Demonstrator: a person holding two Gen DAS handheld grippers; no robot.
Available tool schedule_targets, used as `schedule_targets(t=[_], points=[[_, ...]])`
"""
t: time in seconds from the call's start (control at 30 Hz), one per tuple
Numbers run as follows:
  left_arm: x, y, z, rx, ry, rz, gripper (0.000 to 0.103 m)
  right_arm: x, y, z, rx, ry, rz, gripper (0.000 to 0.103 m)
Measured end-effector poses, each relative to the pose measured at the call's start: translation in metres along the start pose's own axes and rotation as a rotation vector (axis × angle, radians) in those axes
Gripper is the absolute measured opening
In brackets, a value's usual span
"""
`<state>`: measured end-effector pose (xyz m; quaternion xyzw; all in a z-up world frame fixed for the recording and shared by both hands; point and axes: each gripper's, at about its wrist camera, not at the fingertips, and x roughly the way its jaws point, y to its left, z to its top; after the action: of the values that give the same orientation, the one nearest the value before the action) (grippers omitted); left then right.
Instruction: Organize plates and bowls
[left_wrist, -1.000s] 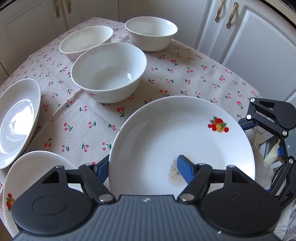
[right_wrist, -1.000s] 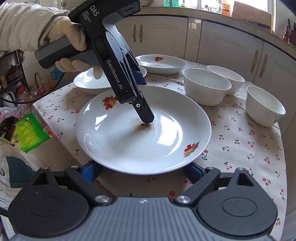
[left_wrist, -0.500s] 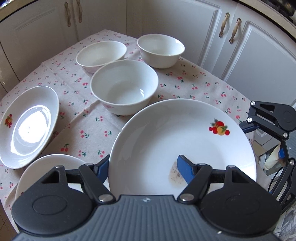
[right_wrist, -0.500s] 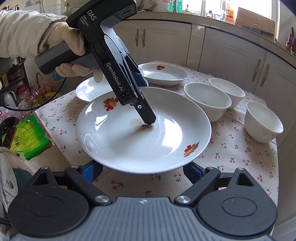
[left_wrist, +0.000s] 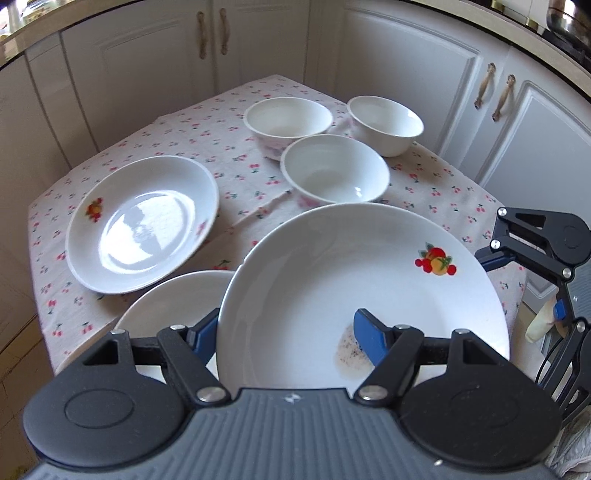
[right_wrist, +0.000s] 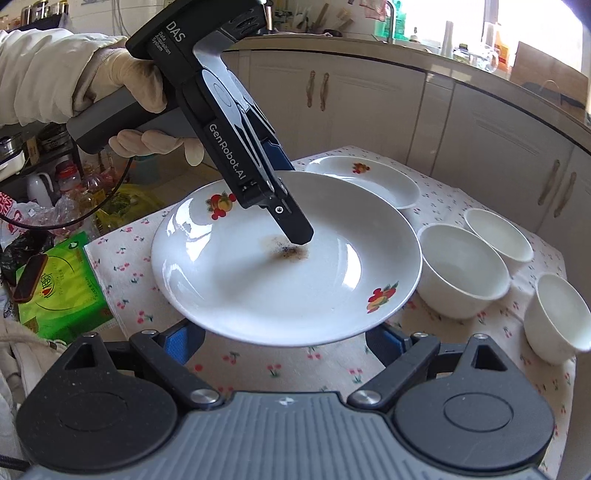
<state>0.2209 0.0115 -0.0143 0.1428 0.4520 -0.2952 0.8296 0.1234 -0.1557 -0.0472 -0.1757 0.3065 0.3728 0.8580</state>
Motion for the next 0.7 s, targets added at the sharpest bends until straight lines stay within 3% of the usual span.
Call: schedule_targets(t=[0.33, 0.7], points=[[-0.009, 0.042, -0.026, -0.071, -0.006, 0.02, 0.074, 0.038, 0.018, 0.03, -0.025, 0.029, 0.053, 0.096], [0.006, 0.069, -0.037, -0.107, 0.002, -0.006, 0.074, 0.061, 0.023, 0.045, -0.024, 0.084, 0.063, 0.096]])
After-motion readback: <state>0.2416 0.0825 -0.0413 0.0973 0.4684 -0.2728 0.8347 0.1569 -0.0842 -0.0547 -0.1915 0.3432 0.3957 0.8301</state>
